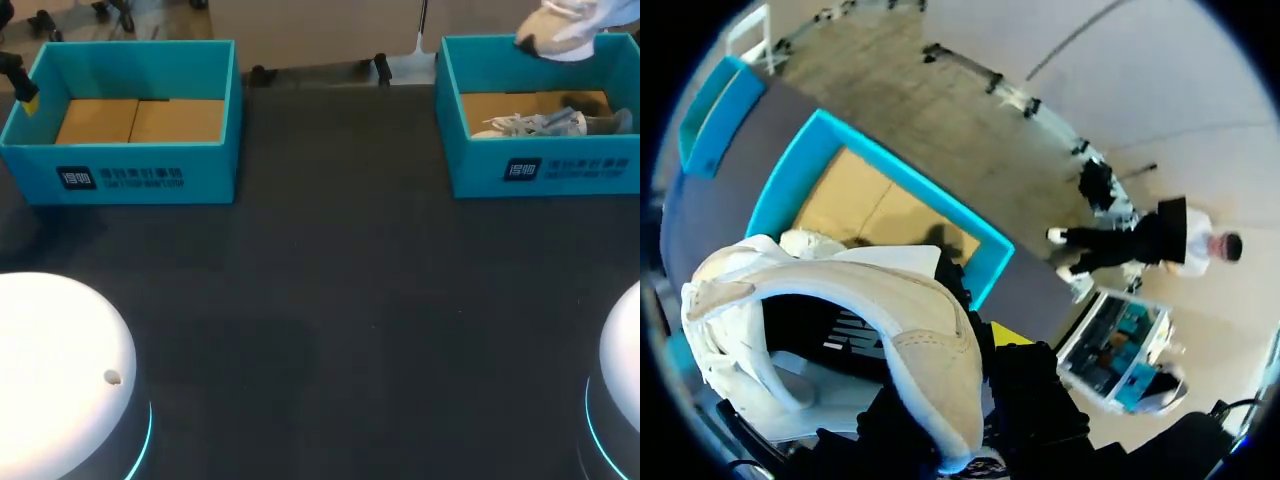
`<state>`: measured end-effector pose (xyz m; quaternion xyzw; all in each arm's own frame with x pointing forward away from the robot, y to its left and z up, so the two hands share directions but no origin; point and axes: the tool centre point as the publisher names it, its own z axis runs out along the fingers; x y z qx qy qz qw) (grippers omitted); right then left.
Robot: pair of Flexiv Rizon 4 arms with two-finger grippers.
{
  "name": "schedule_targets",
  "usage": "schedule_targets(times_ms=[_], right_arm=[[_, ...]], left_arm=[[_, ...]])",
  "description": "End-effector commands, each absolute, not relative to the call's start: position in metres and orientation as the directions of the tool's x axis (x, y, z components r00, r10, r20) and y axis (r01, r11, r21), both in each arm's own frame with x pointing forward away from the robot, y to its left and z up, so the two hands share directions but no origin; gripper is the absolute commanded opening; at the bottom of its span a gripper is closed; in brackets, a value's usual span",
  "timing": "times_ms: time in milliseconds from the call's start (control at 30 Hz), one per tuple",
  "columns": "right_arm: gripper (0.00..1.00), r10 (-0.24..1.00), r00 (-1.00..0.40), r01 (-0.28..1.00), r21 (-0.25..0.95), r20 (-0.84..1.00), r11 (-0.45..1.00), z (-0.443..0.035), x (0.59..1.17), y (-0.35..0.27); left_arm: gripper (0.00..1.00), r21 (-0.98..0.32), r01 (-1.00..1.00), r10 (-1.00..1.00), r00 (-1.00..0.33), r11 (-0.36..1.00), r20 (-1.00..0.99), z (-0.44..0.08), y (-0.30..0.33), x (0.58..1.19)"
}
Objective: Take the shoe out of the shoebox, open the shoe tongue, remove and reinsert the insole, then place the shoe into the shoebox
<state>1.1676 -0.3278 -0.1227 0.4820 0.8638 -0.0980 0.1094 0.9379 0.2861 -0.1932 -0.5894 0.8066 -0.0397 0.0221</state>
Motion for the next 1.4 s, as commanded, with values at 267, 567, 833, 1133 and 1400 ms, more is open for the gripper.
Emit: schedule_targets(times_ms=[267, 567, 833, 1133, 1400], right_arm=[[0.00, 0.908, -0.334, 0.943, -0.083, -0.253, 0.323, -0.117, 1.177, -0.327], [0.00, 0.959, -0.102, 0.995, -0.035, -0.264, 0.096, -0.136, 1.168, -0.332], [0.00, 0.960, 0.041, 0.999, 0.020, -0.276, -0.037, -0.152, 1.157, -0.328], [0.00, 0.960, 0.041, 0.999, 0.020, -0.276, -0.037, -0.152, 1.157, -0.328], [0.00, 0.943, 0.089, 0.996, 0.046, -0.321, -0.078, -0.179, 1.154, -0.327]], left_arm=[[1.00, -0.090, -0.949, -0.952, -0.305, 0.303, 0.009, -0.193, 0.286, 0.937], [1.00, -0.090, -0.949, -0.952, -0.305, 0.303, 0.009, -0.193, 0.286, 0.937], [1.00, -0.090, -0.949, -0.952, -0.305, 0.303, 0.009, -0.193, 0.286, 0.937], [1.00, -0.090, -0.949, -0.952, -0.305, 0.303, 0.009, -0.193, 0.286, 0.937], [1.00, -0.090, -0.949, -0.952, -0.305, 0.303, 0.009, -0.193, 0.286, 0.937]])
